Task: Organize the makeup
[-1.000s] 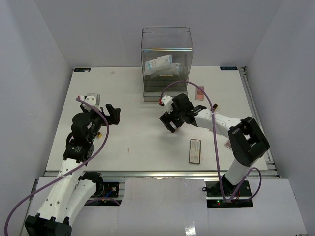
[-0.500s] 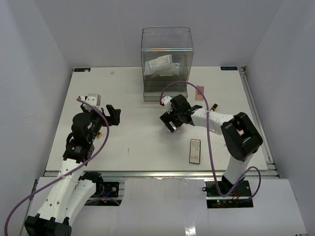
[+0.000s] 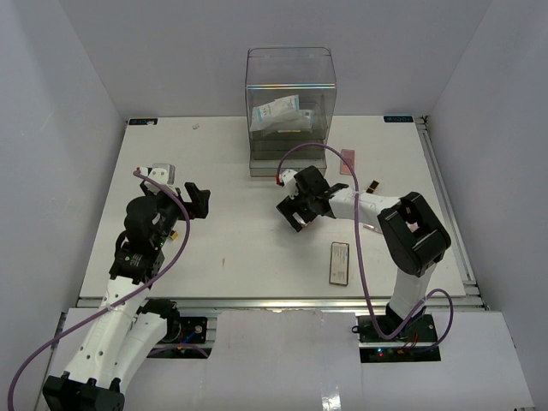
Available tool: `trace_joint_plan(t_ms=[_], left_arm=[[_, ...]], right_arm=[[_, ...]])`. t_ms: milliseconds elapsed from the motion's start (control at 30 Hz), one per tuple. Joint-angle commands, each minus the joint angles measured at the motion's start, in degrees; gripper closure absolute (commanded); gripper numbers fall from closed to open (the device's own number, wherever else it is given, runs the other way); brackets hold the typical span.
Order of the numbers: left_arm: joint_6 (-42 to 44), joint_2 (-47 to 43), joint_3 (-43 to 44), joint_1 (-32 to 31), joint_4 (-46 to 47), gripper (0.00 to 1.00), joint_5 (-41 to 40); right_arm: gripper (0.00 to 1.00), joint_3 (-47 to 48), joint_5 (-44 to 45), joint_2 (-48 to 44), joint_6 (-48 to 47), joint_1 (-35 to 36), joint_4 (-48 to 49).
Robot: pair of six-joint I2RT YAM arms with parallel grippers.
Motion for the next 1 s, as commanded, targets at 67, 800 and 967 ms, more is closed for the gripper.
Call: trace_joint_plan(t_ms=[67, 800, 967], left_arm=[[0.2, -0.9, -0.4, 0.1, -0.2, 0.02, 0.1], [0.1, -1.1, -0.4, 0.2, -0.2, 0.02, 0.2], [0.1, -1.1, -0.5, 0.1, -0.2, 0.02, 0.2]], right_arm=[[0.06, 1.0, -3.4, 0.9, -0.2, -0.7, 2.8], [0.78, 6.7, -15.3, -15.0, -25.9, -1.2, -3.4], [0.78, 15.7, -7.2, -10.4, -36.7, -1.3, -4.1]])
